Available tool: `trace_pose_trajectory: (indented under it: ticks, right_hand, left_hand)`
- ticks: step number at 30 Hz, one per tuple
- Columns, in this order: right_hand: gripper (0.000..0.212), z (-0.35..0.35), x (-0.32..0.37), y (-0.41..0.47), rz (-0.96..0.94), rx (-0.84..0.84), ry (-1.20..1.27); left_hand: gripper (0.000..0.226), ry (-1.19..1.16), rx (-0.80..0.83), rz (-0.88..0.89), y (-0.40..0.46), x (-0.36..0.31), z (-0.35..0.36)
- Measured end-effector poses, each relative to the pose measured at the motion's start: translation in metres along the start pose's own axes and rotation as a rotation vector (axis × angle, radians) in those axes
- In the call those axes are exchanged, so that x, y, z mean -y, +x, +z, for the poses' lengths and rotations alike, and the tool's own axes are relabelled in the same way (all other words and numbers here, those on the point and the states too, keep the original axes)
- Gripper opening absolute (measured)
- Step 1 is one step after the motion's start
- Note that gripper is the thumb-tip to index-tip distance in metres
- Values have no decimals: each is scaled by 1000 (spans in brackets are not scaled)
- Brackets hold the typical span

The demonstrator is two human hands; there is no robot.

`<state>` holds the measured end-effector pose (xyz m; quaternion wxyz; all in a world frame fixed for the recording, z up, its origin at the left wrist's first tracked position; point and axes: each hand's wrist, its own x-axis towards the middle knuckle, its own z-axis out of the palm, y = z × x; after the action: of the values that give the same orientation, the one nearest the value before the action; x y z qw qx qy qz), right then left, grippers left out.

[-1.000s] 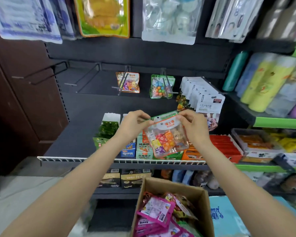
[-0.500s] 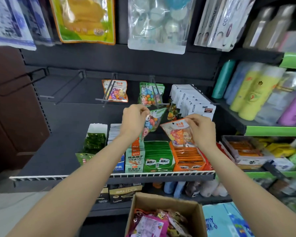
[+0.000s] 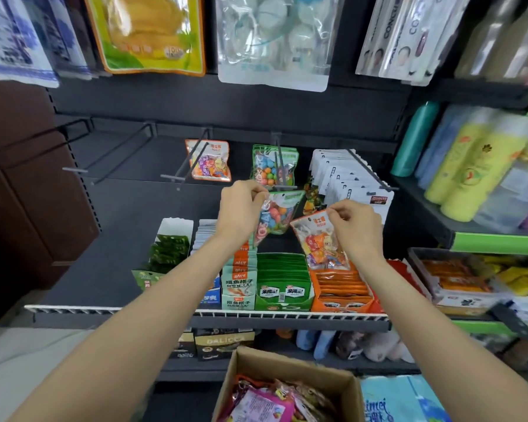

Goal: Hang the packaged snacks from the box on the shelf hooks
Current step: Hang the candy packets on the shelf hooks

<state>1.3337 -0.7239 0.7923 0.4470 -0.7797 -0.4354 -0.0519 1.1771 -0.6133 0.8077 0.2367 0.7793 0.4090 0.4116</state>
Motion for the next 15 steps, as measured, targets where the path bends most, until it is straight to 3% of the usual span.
trace_pose_trajectory:
  ticks: [15]
  right_hand:
    - [16,13,0,14,-39,47,-53]
  left_hand:
    - [19,136,-7,13,2,0,-1]
